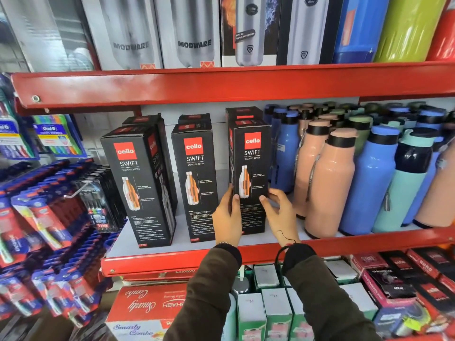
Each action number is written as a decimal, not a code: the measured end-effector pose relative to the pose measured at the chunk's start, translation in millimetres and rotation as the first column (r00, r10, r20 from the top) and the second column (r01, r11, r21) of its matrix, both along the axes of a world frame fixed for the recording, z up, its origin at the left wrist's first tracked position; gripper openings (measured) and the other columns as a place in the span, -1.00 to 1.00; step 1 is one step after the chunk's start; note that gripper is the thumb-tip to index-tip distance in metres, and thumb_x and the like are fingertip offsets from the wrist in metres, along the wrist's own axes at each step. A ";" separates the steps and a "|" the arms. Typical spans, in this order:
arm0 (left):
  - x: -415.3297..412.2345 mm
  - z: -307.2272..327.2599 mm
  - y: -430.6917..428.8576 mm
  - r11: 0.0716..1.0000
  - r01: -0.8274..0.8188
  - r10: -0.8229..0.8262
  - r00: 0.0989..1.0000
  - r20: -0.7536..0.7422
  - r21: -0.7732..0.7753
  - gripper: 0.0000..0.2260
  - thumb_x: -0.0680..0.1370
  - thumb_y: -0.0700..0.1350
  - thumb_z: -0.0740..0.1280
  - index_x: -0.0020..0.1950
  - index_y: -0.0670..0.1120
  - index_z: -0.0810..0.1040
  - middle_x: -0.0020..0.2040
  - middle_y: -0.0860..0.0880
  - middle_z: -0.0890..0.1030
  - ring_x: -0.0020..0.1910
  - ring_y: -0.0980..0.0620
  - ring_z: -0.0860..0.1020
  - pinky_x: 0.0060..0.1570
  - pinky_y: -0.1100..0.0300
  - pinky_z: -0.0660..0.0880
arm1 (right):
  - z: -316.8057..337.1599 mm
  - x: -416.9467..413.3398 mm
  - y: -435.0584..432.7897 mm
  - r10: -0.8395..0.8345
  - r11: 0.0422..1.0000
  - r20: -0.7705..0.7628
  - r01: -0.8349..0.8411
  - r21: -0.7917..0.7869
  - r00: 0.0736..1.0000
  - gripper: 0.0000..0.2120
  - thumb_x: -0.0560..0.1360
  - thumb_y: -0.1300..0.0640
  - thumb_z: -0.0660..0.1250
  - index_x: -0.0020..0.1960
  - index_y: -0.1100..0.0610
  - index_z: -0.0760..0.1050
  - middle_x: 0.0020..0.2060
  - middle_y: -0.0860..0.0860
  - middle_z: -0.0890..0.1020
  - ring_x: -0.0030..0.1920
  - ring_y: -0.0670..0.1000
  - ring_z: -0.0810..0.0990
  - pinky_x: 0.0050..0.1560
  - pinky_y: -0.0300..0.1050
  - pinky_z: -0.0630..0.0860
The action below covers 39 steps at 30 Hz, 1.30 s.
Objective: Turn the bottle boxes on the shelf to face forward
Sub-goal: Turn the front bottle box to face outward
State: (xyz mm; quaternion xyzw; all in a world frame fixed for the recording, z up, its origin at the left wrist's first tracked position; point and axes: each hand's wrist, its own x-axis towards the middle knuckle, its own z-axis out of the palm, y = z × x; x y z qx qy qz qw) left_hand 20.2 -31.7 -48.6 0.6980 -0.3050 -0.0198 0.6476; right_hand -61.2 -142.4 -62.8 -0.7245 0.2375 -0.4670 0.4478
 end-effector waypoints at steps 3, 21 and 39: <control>-1.2 1.5 -1.6 0.997 0.041 -0.049 0.992 -0.120 -0.072 -0.63 0.67 -0.10 0.16 0.48 0.01 0.46 0.39 0.01 0.57 0.31 0.12 0.52 0.25 0.31 0.36 | -2.7 -3.0 -1.7 0.021 0.999 0.055 -0.023 0.038 0.998 -0.76 0.55 0.15 0.40 0.21 0.13 0.56 0.11 0.01 0.68 0.18 -0.04 0.63 0.17 -0.17 0.54; -34.0 19.6 3.3 0.933 -0.099 0.063 0.992 -0.112 -0.346 -0.72 0.69 -0.07 0.18 0.38 0.00 0.51 0.30 -0.01 0.63 0.31 0.10 0.57 0.36 0.14 0.48 | 22.9 -15.6 -4.3 0.115 0.993 0.096 -0.111 -0.042 0.989 -0.23 0.14 -0.22 0.65 0.27 -0.16 0.44 0.08 -0.33 0.63 0.11 -0.30 0.60 0.05 -0.42 0.50; -8.5 5.1 -6.9 0.990 0.043 -0.051 0.997 -0.057 -0.132 -0.70 0.71 -0.06 0.10 0.42 -0.05 0.39 0.31 0.08 0.53 0.23 0.42 0.47 0.20 0.57 0.29 | 21.6 -17.0 -23.5 0.323 0.936 -0.107 -0.334 -0.108 0.940 -0.34 0.56 0.12 0.35 0.57 -0.14 0.16 0.43 -0.43 0.31 0.47 -0.25 0.31 0.46 -0.09 0.34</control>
